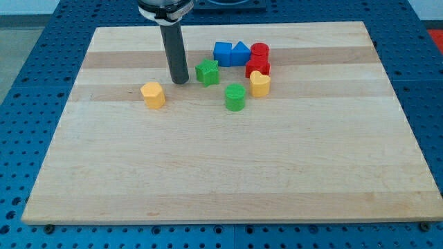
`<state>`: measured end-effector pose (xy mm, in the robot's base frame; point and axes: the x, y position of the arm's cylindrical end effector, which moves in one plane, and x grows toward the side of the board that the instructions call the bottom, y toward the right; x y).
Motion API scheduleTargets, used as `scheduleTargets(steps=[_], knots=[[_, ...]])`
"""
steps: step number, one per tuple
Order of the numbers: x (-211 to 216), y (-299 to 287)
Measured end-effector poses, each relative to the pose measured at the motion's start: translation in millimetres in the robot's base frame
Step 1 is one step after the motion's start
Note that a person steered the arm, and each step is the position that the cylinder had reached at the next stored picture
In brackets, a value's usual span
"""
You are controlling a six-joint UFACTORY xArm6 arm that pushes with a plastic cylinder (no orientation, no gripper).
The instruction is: Slide the green star to the bottom of the cube
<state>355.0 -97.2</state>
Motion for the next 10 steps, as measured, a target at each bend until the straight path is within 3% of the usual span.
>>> scheduleTargets(steps=[10], knots=[[-3.7,42.8]])
